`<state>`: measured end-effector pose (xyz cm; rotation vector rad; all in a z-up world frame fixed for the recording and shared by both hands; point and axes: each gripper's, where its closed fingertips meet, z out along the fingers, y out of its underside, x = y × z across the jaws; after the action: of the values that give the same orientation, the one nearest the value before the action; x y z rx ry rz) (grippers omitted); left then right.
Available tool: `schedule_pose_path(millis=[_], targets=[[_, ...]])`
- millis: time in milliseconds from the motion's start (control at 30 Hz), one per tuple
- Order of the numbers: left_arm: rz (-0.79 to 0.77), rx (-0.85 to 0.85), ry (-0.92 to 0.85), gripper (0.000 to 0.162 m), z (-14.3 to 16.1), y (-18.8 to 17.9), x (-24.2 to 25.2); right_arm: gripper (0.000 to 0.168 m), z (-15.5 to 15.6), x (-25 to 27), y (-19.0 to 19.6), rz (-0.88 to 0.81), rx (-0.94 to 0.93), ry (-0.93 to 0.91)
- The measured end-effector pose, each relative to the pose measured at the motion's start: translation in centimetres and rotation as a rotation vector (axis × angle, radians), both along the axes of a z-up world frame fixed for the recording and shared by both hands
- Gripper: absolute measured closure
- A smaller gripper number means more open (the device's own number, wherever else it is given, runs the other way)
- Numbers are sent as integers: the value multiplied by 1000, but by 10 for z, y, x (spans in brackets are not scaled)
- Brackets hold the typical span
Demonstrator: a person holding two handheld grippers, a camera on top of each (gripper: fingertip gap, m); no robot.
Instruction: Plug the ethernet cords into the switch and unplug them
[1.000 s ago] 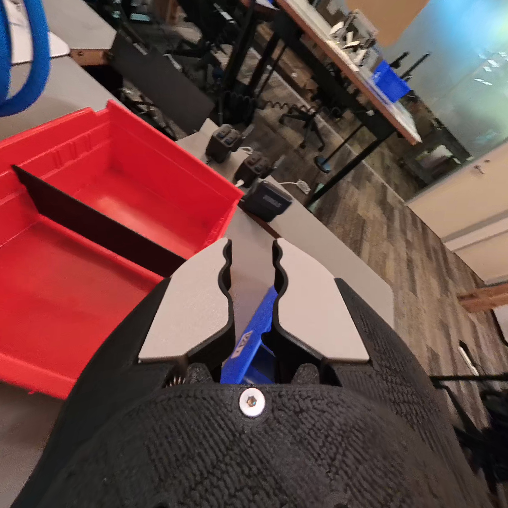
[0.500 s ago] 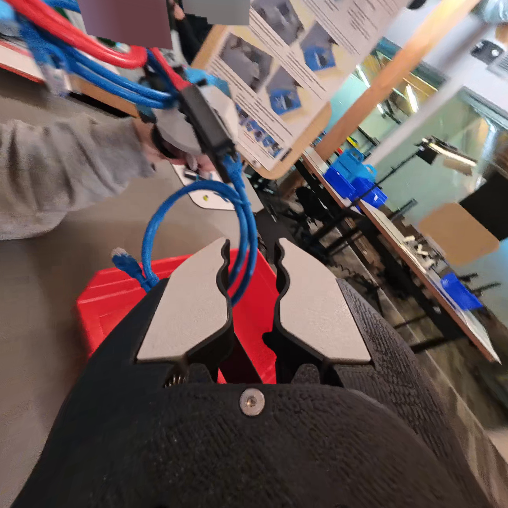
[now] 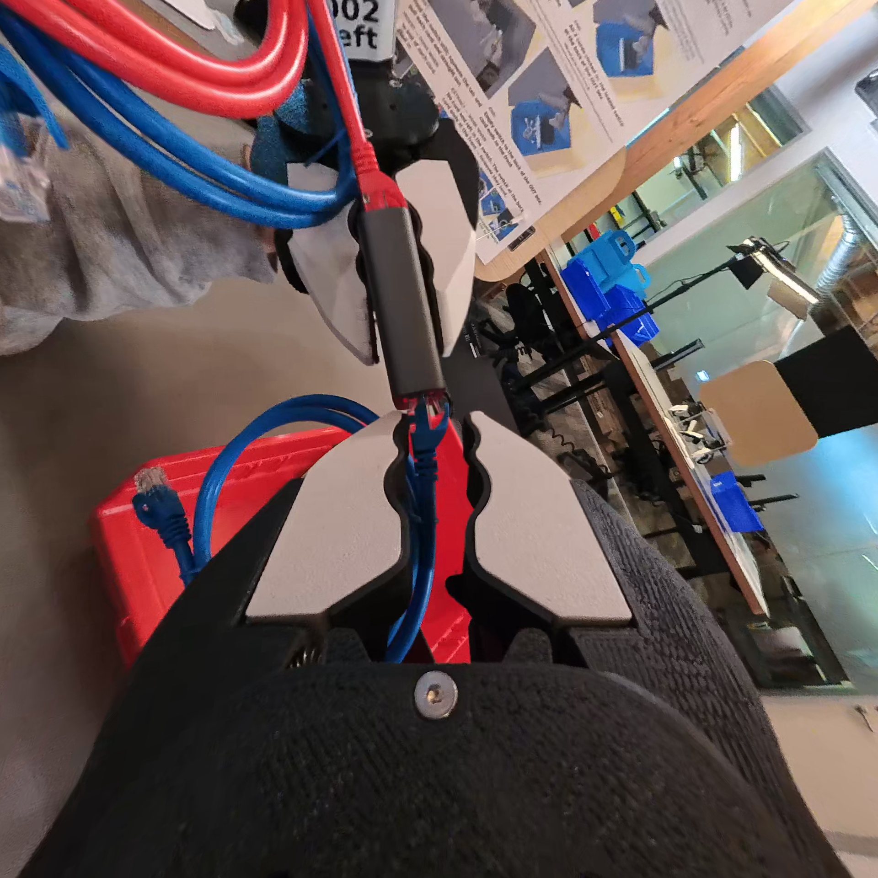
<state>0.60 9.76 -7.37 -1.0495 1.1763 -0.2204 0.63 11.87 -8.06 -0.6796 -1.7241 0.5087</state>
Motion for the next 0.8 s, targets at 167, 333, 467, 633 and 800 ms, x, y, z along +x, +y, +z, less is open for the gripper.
schedule_pose_path(millis=[167, 333, 467, 633, 800], targets=[[22, 2, 36, 143, -3, 1, 4, 154, -6, 0, 0, -20, 34, -35], [38, -3, 76, 143, -3, -2, 7, 154, -8, 1, -2, -56, 115, -54], [49, -18, 65, 143, -3, -5, 11, 155, -8, 5, -4, -58, 145, -53], [97, -48, 1, 139, -11, -6, 16, 155, -16, 9, -4, -37, 92, -82], [129, 14, -75, 116, 2, -9, 11, 155, -10, 4, -12, 15, 74, -44]])
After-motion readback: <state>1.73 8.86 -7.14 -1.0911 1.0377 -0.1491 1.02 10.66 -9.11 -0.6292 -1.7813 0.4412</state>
